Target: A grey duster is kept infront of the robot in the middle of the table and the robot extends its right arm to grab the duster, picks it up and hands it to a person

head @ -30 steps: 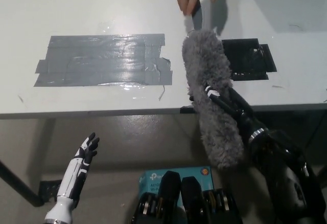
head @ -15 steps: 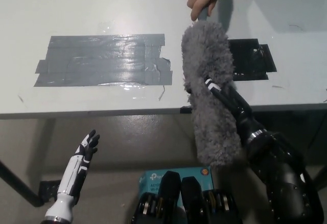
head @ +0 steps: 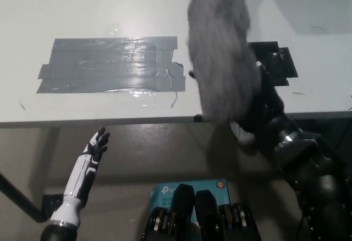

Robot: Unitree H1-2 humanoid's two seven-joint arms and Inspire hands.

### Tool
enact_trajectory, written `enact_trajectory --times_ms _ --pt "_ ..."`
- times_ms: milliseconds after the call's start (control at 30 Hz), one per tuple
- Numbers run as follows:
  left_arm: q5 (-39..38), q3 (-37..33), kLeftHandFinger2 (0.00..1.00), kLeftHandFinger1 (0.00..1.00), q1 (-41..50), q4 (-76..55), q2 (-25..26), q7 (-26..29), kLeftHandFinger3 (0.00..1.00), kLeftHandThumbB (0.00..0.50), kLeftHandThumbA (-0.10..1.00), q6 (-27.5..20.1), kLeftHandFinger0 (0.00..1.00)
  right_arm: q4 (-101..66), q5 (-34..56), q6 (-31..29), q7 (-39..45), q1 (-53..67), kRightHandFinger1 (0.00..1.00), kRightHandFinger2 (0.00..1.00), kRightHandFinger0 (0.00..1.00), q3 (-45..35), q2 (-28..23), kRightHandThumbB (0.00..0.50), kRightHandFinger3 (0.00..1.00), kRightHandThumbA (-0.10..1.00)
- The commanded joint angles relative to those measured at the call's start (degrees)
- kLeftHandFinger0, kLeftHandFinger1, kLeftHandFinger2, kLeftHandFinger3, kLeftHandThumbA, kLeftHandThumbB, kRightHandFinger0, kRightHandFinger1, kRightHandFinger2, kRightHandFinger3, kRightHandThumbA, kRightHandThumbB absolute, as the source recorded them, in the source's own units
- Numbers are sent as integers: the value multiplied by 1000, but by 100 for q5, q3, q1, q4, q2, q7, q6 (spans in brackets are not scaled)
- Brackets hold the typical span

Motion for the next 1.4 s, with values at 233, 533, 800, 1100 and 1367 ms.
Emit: enact_trajectory --times_ms 233,533,800,1100,1367 --pt "-26 44 1000 1000 -209 -174 124 -55 1000 299 1000 -160 1000 -1255 -757 -392 881 374 1000 1000 1000 -157 -469 500 1000 971" --pt "-17 49 1000 1000 -173 -155 89 -24 1000 295 1000 -192 1000 -1383 -3206 -1577 747 1533 1000 1000 1000 -73 -861 434 1000 894" --pt "-47 42 1000 1000 -18 -184 56 -31 1000 288 1000 -191 1000 -69 -5291 -2704 329 1946 1000 1000 1000 326 -1228 431 1000 914" --pt "-8 38 1000 1000 121 -244 40 -5 1000 295 1000 -164 1000 831 -6243 -2872 -116 1881 1000 1000 1000 803 -1419 405 1000 926" --pt "-12 53 1000 1000 204 -273 21 17 1000 300 1000 -142 1000 957 -6779 -2908 -271 1826 1000 1000 1000 1027 -1518 399 1000 936"
